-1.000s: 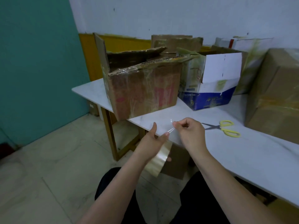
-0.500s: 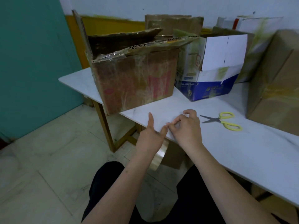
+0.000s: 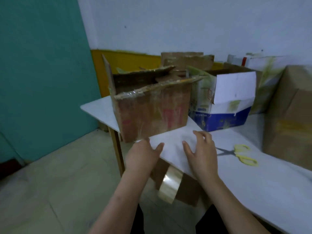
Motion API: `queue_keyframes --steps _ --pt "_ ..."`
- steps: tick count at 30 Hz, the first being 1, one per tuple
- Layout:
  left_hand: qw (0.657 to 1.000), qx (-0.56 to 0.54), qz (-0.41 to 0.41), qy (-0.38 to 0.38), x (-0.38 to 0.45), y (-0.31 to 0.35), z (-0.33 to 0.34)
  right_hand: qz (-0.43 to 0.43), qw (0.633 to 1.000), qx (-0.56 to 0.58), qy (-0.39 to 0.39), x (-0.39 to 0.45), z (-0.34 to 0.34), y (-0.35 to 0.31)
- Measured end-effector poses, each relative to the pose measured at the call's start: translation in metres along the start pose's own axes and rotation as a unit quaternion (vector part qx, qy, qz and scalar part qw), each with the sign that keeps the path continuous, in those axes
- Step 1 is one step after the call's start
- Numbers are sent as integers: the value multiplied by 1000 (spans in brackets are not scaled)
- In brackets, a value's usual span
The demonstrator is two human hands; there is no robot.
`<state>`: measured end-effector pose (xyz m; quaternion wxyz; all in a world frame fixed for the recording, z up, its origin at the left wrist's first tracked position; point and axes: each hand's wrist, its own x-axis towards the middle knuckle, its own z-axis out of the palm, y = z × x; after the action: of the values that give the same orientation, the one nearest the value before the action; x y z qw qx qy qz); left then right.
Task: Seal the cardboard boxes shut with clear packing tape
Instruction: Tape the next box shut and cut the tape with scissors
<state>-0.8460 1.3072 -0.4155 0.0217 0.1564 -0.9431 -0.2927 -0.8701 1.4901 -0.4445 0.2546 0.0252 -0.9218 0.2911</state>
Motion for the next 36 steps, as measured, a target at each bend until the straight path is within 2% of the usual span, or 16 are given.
queue_keyframes --steps 2,4,7,9,12,14,16,19,22,25,29,34,36 --pt "996 -11 -6 88 -9 -13 -55 -84 993 48 70 13 -16 -31" --pt "983 0 12 184 -19 -18 -109 -191 972 42 133 27 -31 -72" --pt "947 12 116 299 -20 -11 -160 -360 914 -17 187 61 -37 -128" --pt "932 32 208 295 -5 -5 -170 -451 873 -53 177 88 -29 -150" --pt "925 28 326 194 30 -6 -172 -533 841 -34 91 116 -17 -164" --pt "930 -26 347 117 44 -11 -170 -545 836 -7 64 124 -15 -165" --pt "927 -83 356 88 54 -17 -167 -536 841 11 67 129 -16 -168" --pt "910 -122 380 114 67 -24 -159 -522 850 20 69 134 -16 -177" --pt "915 -95 374 119 77 -30 -157 -530 844 43 63 143 -18 -180" --pt "921 -49 357 150 86 -29 -160 -546 836 55 6 162 -26 -183" --pt "925 -80 317 193 98 -19 -167 -523 849 52 -55 183 -27 -188" --pt "925 -126 313 178 106 -18 -171 -472 867 157 6 184 -14 -199" --pt "912 -165 323 189 104 -22 -169 -482 860 159 48 178 -9 -199"
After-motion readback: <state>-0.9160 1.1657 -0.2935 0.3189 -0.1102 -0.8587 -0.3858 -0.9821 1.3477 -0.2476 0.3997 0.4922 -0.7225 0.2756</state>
